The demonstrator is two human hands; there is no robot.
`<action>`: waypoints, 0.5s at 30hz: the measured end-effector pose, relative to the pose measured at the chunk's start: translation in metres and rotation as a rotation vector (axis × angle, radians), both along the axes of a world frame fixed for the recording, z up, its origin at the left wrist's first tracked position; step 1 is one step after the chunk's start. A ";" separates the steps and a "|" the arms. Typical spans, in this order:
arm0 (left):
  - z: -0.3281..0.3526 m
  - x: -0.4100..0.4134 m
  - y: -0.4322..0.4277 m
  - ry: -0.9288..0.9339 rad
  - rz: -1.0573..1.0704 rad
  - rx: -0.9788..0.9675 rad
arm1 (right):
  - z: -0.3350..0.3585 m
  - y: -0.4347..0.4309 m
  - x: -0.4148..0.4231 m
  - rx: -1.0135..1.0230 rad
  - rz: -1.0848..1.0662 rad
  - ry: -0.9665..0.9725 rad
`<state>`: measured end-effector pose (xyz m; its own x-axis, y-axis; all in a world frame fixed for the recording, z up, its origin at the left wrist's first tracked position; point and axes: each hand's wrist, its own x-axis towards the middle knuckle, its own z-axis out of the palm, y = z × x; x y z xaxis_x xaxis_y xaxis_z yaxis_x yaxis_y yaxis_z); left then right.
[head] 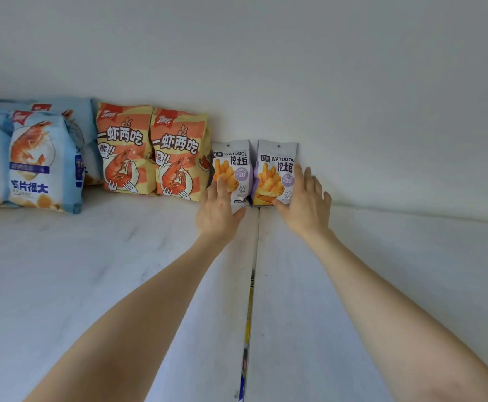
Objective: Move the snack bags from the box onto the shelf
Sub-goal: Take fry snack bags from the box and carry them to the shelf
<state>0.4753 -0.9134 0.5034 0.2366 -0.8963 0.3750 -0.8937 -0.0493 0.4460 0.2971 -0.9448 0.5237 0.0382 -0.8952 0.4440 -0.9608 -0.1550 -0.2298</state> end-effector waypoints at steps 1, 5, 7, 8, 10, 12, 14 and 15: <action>0.002 -0.002 0.009 -0.032 -0.011 0.025 | 0.005 0.009 -0.003 0.000 0.006 0.034; 0.019 -0.007 0.046 -0.123 -0.044 0.096 | 0.026 0.054 -0.016 0.031 0.022 0.131; 0.029 -0.008 0.068 -0.145 -0.067 0.091 | 0.036 0.081 -0.021 0.051 0.020 0.149; 0.034 -0.007 0.080 -0.160 -0.082 0.084 | 0.040 0.096 -0.023 0.055 0.015 0.145; 0.043 -0.005 0.107 -0.202 -0.113 0.088 | 0.046 0.129 -0.026 0.068 -0.004 0.140; 0.051 -0.001 0.135 -0.253 -0.145 0.104 | 0.049 0.163 -0.029 0.075 -0.031 0.159; 0.057 0.002 0.165 -0.292 -0.199 0.105 | 0.049 0.199 -0.031 0.060 -0.054 0.175; 0.059 0.003 0.179 -0.313 -0.227 0.102 | 0.048 0.216 -0.032 0.037 -0.065 0.180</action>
<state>0.4784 -0.7344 0.5621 -0.0831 -0.9490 0.3042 -0.9788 0.1351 0.1537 0.2646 -0.7286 0.5716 0.0556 -0.9138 0.4023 -0.9946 -0.0860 -0.0581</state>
